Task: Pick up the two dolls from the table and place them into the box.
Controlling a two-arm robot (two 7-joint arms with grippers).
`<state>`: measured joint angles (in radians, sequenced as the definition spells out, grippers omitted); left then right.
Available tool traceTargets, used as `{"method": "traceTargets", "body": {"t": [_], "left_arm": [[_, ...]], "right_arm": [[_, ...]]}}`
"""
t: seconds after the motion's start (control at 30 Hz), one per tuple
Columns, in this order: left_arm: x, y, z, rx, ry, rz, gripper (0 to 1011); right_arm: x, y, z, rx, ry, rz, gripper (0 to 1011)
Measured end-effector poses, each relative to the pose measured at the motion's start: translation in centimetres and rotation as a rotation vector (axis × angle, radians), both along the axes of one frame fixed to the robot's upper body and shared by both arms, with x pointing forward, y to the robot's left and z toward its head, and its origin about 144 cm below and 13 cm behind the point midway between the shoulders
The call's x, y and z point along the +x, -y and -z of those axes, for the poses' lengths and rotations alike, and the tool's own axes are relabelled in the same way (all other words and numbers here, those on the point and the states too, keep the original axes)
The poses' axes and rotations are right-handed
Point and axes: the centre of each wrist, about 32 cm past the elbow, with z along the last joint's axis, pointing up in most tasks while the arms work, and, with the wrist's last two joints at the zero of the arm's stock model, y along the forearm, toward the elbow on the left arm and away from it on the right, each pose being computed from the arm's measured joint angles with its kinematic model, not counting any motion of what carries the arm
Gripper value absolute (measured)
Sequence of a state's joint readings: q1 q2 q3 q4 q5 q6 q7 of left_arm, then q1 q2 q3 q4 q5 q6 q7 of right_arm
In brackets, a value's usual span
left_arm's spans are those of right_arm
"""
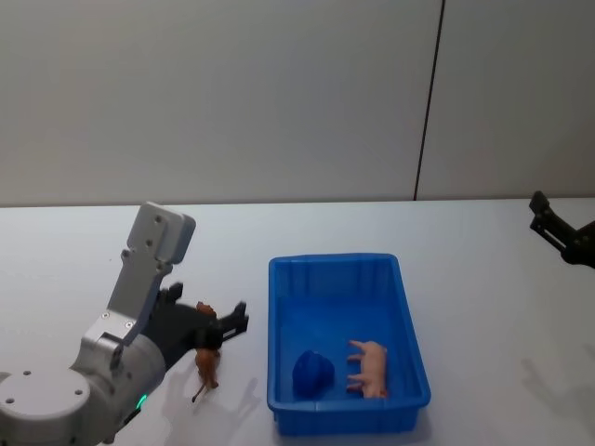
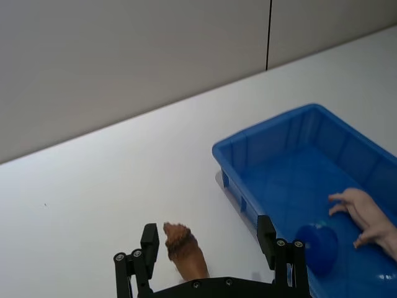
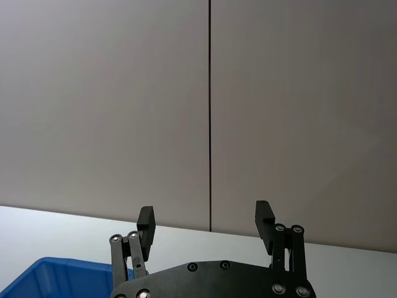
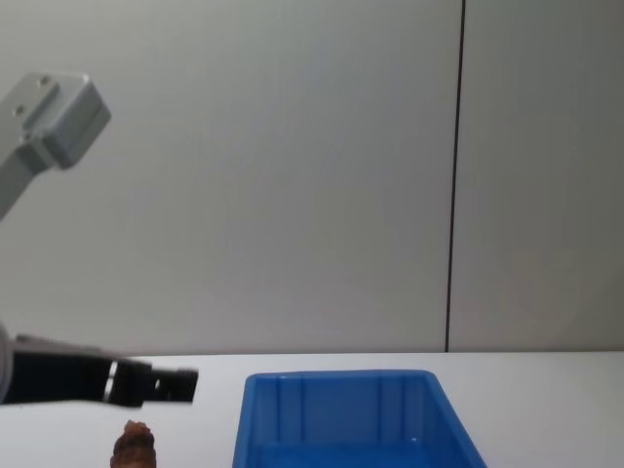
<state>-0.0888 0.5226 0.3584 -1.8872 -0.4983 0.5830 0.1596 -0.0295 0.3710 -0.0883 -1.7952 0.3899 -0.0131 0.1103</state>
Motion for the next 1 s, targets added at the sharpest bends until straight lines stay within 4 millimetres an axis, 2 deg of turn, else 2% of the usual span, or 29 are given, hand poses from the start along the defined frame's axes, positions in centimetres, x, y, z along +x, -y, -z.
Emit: {"method": "traceTargets", "body": {"t": [0.53,1.0], "left_arm": [[0.0,-0.7,1.0,0.052,-0.204,0.044,1003],[1.2,-0.7,2.4,0.061,-0.26,0.021,1003]], "right_arm": [[0.0,0.0,0.0,0.0,0.001,0.002,1001],[0.0,0.0,0.0,0.0,0.0,0.002,1001]]}}
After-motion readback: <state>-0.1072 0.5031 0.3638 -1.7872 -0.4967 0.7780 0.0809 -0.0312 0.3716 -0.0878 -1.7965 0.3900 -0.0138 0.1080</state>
